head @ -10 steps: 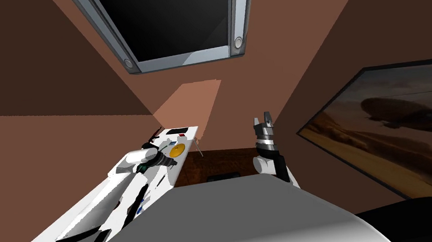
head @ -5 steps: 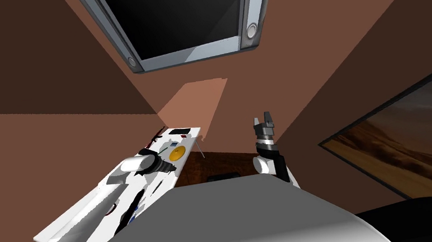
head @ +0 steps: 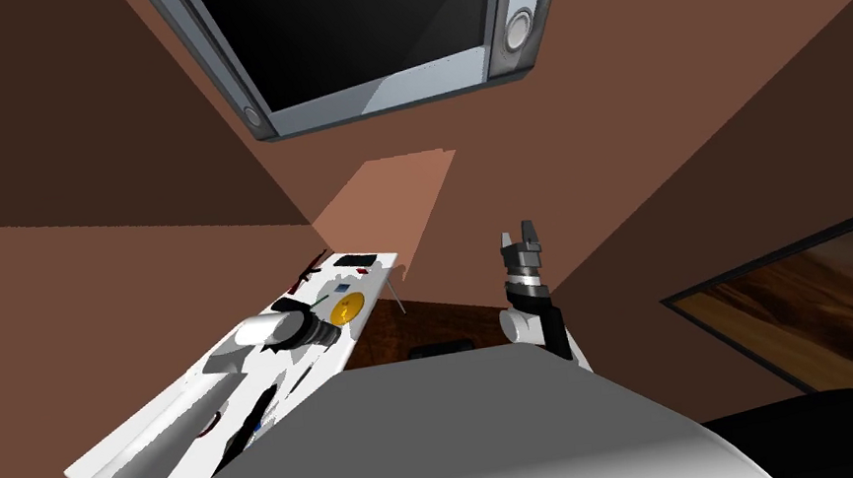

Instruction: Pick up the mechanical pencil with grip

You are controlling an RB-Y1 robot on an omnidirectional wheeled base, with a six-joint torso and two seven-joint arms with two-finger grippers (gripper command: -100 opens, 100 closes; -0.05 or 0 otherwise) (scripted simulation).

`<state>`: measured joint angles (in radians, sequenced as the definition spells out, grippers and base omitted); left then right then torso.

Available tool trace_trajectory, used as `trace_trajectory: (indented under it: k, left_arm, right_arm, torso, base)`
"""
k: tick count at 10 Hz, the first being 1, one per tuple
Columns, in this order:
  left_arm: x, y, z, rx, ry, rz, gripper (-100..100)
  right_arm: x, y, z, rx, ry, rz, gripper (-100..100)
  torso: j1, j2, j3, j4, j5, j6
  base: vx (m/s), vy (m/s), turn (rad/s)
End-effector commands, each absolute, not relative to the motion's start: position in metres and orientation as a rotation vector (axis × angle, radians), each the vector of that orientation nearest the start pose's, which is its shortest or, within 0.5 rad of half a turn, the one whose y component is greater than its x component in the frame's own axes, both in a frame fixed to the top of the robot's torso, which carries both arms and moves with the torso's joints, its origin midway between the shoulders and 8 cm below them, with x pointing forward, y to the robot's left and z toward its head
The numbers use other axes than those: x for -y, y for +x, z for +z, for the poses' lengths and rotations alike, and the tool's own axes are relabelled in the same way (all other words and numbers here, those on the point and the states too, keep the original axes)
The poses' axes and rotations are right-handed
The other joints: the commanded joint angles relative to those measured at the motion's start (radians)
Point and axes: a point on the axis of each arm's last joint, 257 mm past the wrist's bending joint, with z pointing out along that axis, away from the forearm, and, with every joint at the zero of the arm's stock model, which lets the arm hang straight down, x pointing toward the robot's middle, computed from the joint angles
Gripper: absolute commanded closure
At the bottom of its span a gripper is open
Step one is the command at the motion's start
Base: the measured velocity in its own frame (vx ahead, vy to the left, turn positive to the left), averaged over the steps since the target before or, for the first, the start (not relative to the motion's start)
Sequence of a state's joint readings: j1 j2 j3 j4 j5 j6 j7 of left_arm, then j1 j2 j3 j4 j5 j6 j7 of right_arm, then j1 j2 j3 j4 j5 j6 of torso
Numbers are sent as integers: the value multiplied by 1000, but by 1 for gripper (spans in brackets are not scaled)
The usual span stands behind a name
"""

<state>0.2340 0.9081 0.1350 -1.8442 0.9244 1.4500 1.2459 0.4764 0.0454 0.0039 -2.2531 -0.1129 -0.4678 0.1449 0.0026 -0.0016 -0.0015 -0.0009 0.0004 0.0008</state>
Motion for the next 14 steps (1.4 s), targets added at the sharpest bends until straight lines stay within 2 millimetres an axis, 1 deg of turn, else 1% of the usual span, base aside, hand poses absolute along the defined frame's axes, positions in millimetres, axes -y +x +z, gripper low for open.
trace_trajectory:
  k: [1, 3, 4, 5, 6, 8, 13, 14]
  left_arm:
    - [-449, 278, -346, -586, -3051, -268, 100]
    - [-449, 279, -345, -585, -3051, -271, 100]
    - [-449, 279, -345, -585, -3050, -271, 0]
    - [-453, 287, -342, -546, -3050, -268, 100]
    - [-455, 293, -340, -518, -3052, -268, 100]
    - [-459, 306, -335, -464, -3056, -267, 100]
    - [-462, 336, -323, -335, -3076, -257, 100]
    - [-463, 333, -324, -352, -3071, -262, 100]
  right_arm:
    - [295, 354, 13, -572, 739, 1242, 0]
    - [295, 354, 13, -572, 739, 1242, 0]
    - [295, 354, 13, -572, 739, 1242, 0]
    - [295, 354, 13, -572, 739, 1242, 0]
    - [295, 354, 13, -572, 739, 1243, 0]
    - [295, 354, 13, -572, 739, 1243, 0]
    - [295, 354, 13, -572, 739, 1243, 0]
    - [295, 354, 13, -572, 739, 1243, 0]
  torso:
    - [0, 0, 0, 0, 0, 0]
    - [0, 1, 0, 0, 0, 0]
    - [0, 1, 0, 0, 0, 0]
    - [0, 1, 0, 0, 0, 0]
    - [0, 5, 3, 1, 1, 2]
    - [4, 13, 7, 2, 1, 0]
    - [2, 9, 5, 2, 1, 0]
    - [2, 9, 5, 2, 1, 0]
  base:
    - [0, 0, 0]
    - [0, 0, 0]
    - [0, 0, 0]
    - [-114, 8, -227]
    - [-183, 38, -254]
    - [-195, 69, -178]
    - [-136, 25, -174]
    - [-60, 3, -43]
